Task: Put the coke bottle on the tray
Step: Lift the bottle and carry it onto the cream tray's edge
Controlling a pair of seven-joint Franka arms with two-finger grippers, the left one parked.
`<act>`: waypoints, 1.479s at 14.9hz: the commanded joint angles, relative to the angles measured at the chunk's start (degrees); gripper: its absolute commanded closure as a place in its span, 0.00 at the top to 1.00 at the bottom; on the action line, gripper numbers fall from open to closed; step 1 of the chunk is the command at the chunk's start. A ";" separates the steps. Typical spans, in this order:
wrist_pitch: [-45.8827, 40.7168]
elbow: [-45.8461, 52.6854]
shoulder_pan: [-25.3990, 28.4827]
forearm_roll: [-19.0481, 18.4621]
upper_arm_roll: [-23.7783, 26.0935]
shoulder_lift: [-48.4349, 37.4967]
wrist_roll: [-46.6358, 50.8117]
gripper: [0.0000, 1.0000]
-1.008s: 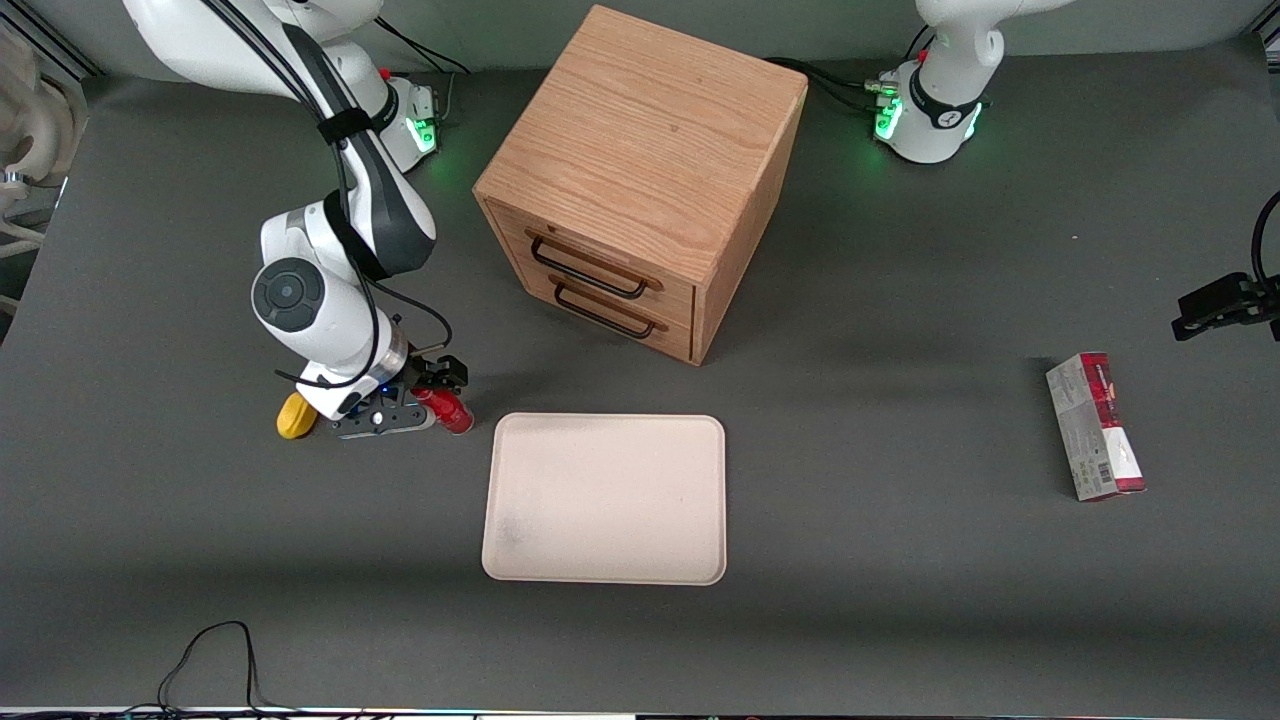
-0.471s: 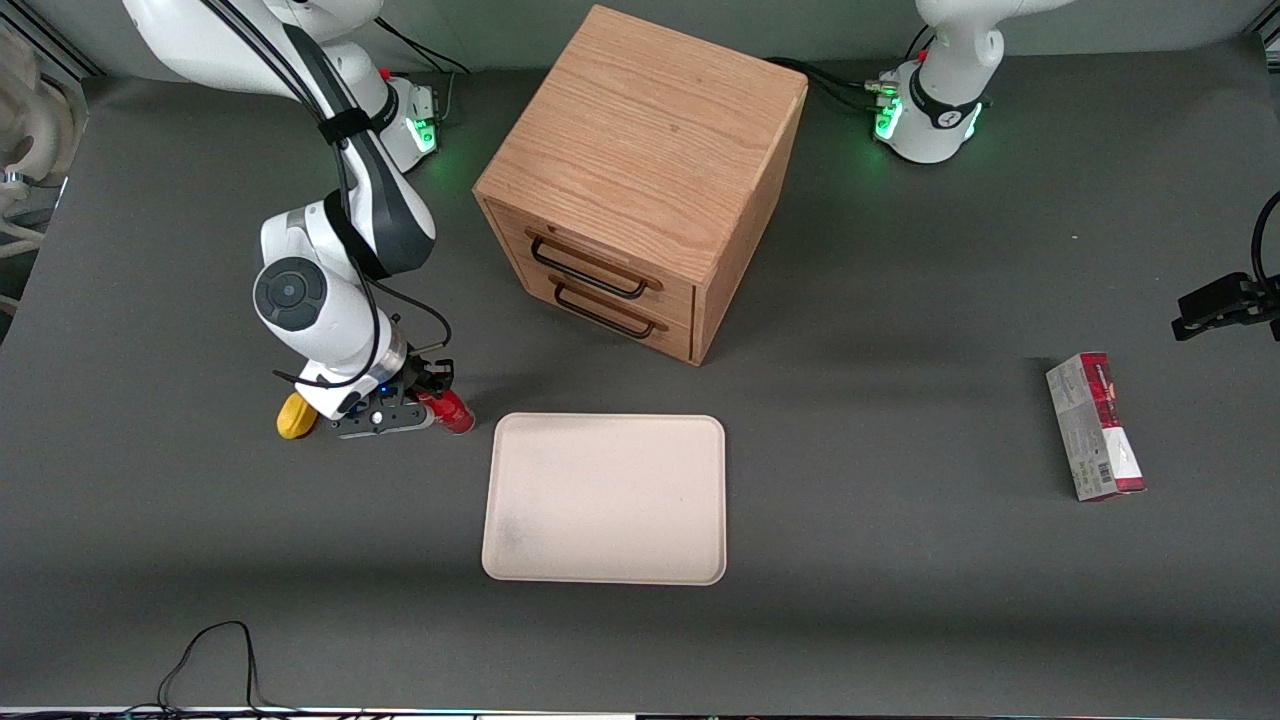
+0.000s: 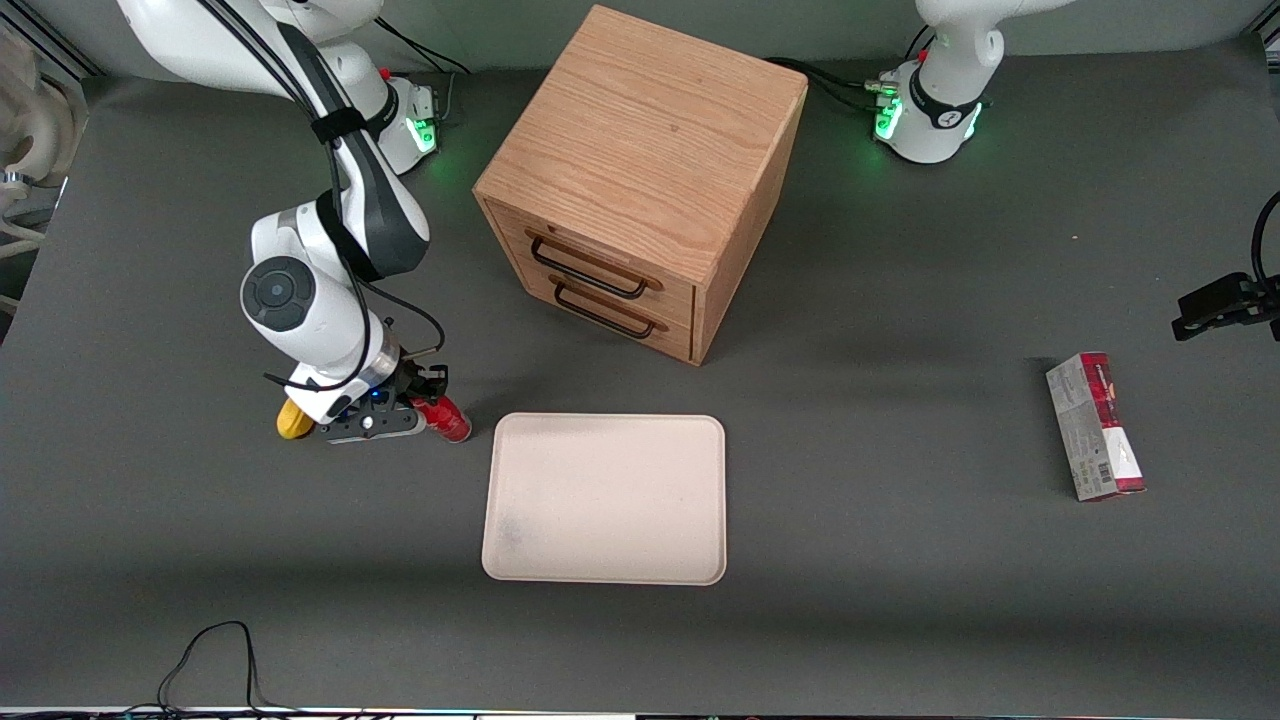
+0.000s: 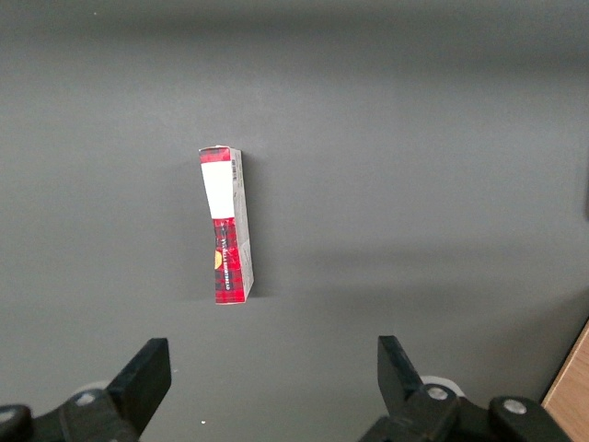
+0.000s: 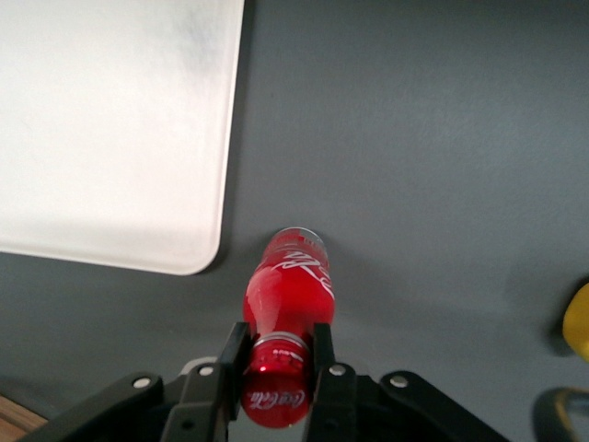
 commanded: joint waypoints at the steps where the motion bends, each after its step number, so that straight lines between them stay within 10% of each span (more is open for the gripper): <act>1: -7.93 9.69 0.33 0.04 -0.12 2.57 2.62 0.00; 15: -32.03 53.20 -1.17 0.22 -0.12 20.59 5.61 0.00; 22: -26.70 58.67 -0.90 0.22 2.07 25.51 5.87 0.00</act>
